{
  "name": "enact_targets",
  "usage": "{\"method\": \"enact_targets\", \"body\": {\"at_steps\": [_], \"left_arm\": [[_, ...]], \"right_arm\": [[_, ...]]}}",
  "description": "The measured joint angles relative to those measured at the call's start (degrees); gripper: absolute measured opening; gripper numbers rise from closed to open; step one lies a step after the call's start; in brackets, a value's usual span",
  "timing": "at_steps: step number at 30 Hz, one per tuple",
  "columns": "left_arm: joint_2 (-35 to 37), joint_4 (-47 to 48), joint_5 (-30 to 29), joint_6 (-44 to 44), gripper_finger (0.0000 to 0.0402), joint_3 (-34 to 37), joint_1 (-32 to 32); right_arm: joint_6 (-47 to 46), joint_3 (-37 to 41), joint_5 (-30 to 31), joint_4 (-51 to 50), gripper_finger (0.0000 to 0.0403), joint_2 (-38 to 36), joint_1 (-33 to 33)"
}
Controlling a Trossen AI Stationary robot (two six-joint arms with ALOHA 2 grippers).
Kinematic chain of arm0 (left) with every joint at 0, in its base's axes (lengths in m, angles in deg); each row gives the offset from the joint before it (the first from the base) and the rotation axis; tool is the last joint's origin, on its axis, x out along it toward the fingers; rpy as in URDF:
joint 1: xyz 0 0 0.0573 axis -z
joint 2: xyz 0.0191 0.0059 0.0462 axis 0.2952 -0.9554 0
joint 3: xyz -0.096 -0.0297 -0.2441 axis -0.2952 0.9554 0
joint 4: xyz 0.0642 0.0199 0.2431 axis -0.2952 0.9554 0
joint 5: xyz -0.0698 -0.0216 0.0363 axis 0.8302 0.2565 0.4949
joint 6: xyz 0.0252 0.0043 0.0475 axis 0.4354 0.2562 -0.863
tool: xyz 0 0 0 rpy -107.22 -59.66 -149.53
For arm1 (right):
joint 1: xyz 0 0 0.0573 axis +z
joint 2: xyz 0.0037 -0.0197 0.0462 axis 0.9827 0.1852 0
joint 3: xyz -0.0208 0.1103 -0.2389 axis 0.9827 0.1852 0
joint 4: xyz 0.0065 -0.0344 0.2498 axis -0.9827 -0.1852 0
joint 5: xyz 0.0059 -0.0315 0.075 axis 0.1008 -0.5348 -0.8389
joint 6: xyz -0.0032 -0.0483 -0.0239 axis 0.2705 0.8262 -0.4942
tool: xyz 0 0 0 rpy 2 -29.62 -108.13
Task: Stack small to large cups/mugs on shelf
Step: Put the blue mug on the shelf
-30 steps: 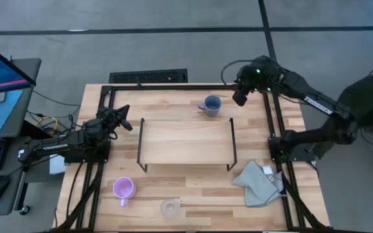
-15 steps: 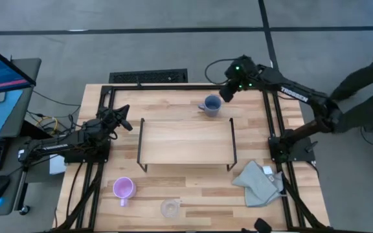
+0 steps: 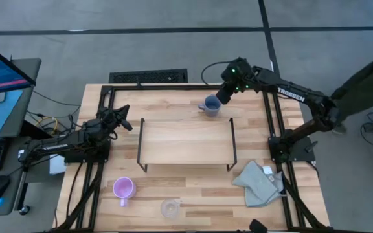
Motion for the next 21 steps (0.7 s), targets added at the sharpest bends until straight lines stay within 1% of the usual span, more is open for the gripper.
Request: {"method": "enact_targets", "body": {"at_steps": [3, 5, 11, 14, 16, 21], "left_arm": [[0.0, 0.0, 0.0, 0.0, 0.0007, 0.0, 0.0], [0.0, 0.0, 0.0, 0.0, 0.0007, 0.0, 0.0], [0.0, 0.0, 0.0, 0.0, 0.0007, 0.0, 0.0], [0.0, 0.0, 0.0, 0.0, 0.0007, 0.0, 0.0], [0.0, 0.0, 0.0, 0.0, 0.0007, 0.0, 0.0], [0.0, 0.0, 0.0, 0.1, 0.0007, 0.0, 0.0]], "right_arm": [[-0.3, 0.0, 0.0, 0.0, 0.0144, 0.0, 0.0], [-0.3, 0.0, 0.0, 0.0, 0.0156, 0.0, 0.0], [-0.4, 0.0, -0.2, -0.6, 0.0224, 0.0, 0.1], [-0.3, 0.0, -0.2, -0.7, 0.0247, 0.0, 0.4], [-0.3, 0.0, -0.3, -0.7, 0.0253, 0.0, 0.6], [-0.4, 0.0, -0.3, 0.9, 0.0255, 0.0, 0.7]]}}
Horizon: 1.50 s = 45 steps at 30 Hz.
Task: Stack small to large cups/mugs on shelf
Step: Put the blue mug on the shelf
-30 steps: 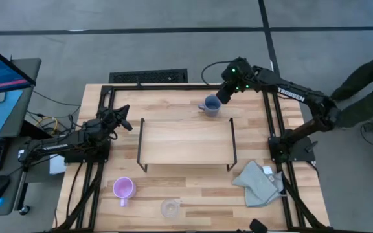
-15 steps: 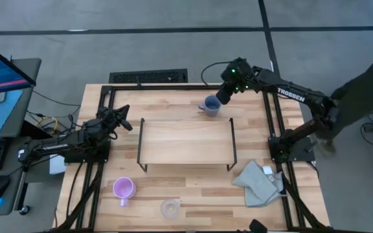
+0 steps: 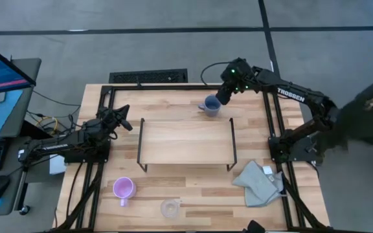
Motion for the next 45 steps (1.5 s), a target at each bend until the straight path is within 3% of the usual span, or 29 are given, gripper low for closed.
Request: {"method": "enact_targets", "body": {"at_steps": [11, 21, 26, 34, 45], "left_arm": [[0.0, 0.0, 0.0, 1.4, 0.0007, 0.0, 0.0], [0.0, 0.0, 0.0, 1.4, 0.0007, 0.0, 0.0], [0.0, 0.0, 0.0, 1.4, 0.0007, 0.0, 0.0], [0.0, 0.0, 0.0, 1.4, 0.0007, 0.0, 0.0], [0.0, 0.0, 0.0, 1.4, 0.0007, 0.0, 0.0]], "right_arm": [[-8.3, 0.0, -0.2, -4.1, 0.0256, 3.3, 0.7], [-8.5, 0.0, 0.3, -3.9, 0.0256, 11.4, 2.2], [-8.5, 0.0, 4.6, -4.1, 0.0256, 13.6, 2.1], [-8.4, 0.0, 1.6, -5.7, 0.0255, 14.1, 1.8], [-8.5, 0.0, 0.0, -4.9, 0.0203, 14.1, 1.9]]}}
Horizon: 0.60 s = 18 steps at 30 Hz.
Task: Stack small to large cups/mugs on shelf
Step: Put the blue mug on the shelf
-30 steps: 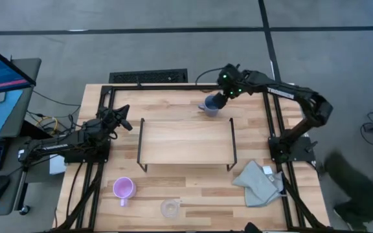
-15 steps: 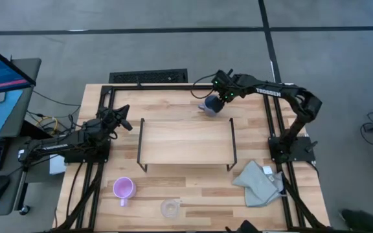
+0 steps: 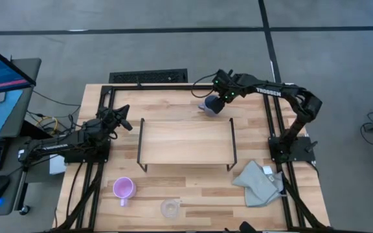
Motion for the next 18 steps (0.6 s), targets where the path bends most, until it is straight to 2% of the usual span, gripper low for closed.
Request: {"method": "enact_targets", "body": {"at_steps": [9, 18], "left_arm": [[0.0, 0.0, 0.0, 0.0, 0.0007, 0.0, 0.0], [0.0, 0.0, 0.0, 0.0, 0.0007, 0.0, 0.0]], "right_arm": [[0.0, 0.0, 0.0, 0.0, 0.0165, 0.0, 0.0], [-0.5, 0.0, 0.0, 0.0, 0.0155, 0.0, 0.0]]}}
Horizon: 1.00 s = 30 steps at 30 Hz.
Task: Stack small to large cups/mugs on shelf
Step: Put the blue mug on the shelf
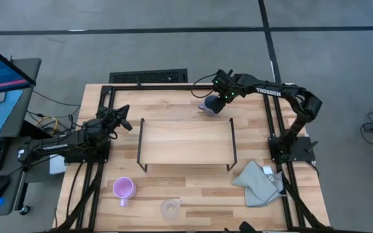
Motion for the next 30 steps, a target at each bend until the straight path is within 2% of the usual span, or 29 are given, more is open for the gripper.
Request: {"method": "enact_targets", "body": {"at_steps": [8, 14, 21, 25, 30], "left_arm": [[0.0, 0.0, 0.0, 0.0, 0.0007, 0.0, 0.0], [0.0, 0.0, 0.0, 0.0, 0.0007, 0.0, 0.0], [0.0, 0.0, 0.0, 0.0, 0.0007, 0.0, 0.0], [0.0, 0.0, 0.6, 0.0, 0.0007, 0.0, 0.0], [0.0, 0.0, 1.0, 0.0, 0.0007, 0.0, 0.0]], "right_arm": [[-1.9, 0.0, -0.2, 0.6, 0.0159, 0.0, -0.4], [-2.0, 0.0, -0.2, -0.5, 0.0144, 0.0, -0.4], [-2.1, -0.1, -0.2, -0.1, 0.0127, 3.9, -0.3], [-1.6, 0.0, -0.2, 0.9, 0.0111, 5.5, 0.1], [-1.0, 0.0, -0.1, 1.1, 0.0067, 5.6, 0.1]]}}
